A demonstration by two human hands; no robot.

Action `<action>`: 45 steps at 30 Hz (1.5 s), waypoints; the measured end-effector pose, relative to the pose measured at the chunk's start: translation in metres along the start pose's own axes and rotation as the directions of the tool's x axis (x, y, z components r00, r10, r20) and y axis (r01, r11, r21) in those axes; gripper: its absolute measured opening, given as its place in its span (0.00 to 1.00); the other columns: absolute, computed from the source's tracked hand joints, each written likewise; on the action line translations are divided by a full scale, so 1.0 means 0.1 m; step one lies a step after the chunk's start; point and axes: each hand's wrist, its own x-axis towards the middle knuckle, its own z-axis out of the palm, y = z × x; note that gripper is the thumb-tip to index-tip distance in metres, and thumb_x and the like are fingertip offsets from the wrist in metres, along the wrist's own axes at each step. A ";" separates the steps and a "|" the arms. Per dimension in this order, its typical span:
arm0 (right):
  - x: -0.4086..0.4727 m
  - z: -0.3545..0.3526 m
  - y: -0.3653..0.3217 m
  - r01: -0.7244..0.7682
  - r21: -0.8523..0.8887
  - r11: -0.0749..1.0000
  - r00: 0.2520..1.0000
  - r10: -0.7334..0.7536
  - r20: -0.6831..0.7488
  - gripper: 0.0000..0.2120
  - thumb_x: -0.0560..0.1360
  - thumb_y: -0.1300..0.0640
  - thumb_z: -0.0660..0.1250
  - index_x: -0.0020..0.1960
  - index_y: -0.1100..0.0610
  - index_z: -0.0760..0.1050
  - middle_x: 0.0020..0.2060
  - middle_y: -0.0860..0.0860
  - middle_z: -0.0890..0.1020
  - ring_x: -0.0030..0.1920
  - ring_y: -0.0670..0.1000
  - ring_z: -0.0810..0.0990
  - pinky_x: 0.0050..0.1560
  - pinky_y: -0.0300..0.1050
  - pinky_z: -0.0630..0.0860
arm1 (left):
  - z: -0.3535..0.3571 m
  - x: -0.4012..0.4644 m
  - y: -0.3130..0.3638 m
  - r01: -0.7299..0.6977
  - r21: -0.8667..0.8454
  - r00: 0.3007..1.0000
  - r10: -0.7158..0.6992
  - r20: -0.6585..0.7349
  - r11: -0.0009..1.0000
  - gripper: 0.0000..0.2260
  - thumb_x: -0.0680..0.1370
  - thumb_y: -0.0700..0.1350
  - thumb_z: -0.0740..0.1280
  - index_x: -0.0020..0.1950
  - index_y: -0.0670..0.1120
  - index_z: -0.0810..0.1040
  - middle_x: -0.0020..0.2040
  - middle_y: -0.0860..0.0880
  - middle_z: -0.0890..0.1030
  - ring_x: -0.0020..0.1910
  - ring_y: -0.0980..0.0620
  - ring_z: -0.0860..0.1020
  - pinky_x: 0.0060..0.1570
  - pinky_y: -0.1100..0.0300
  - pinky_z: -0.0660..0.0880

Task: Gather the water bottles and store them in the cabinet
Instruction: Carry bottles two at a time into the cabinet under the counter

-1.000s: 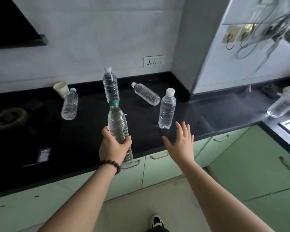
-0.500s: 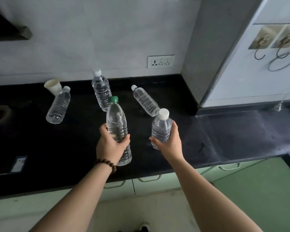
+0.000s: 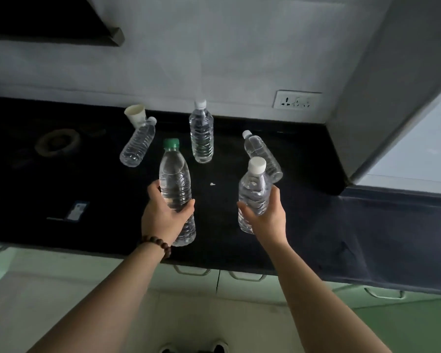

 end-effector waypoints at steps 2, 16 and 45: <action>-0.01 0.19 -0.16 0.051 0.014 0.999 0.997 -0.051 0.057 0.28 0.66 0.49 0.76 0.61 0.46 0.66 0.52 0.44 0.80 0.51 0.45 0.80 0.50 0.46 0.78 | -0.19 -0.04 -0.12 0.035 -0.003 0.998 -0.035 -0.053 0.999 0.32 0.69 0.50 0.77 0.66 0.48 0.64 0.48 0.53 0.80 0.39 0.55 0.79 0.35 0.65 0.71; -1.28 2.13 -1.30 0.215 0.148 0.965 0.777 -0.261 0.572 0.25 0.66 0.48 0.76 0.58 0.47 0.67 0.50 0.46 0.80 0.50 0.47 0.80 0.51 0.50 0.79 | -2.22 -0.89 -1.52 0.321 -0.114 0.825 -0.337 -0.454 0.940 0.31 0.69 0.51 0.76 0.64 0.51 0.63 0.48 0.53 0.79 0.46 0.47 0.80 0.48 0.52 0.77; -5.76 6.28 -2.80 0.378 0.354 0.856 0.269 -0.467 0.842 0.28 0.64 0.43 0.74 0.56 0.53 0.67 0.45 0.49 0.80 0.43 0.49 0.80 0.41 0.34 0.71 | -6.48 -3.24 -5.08 0.668 -0.270 0.348 -0.612 -0.711 0.694 0.33 0.70 0.53 0.75 0.68 0.46 0.61 0.51 0.48 0.80 0.46 0.46 0.80 0.46 0.52 0.78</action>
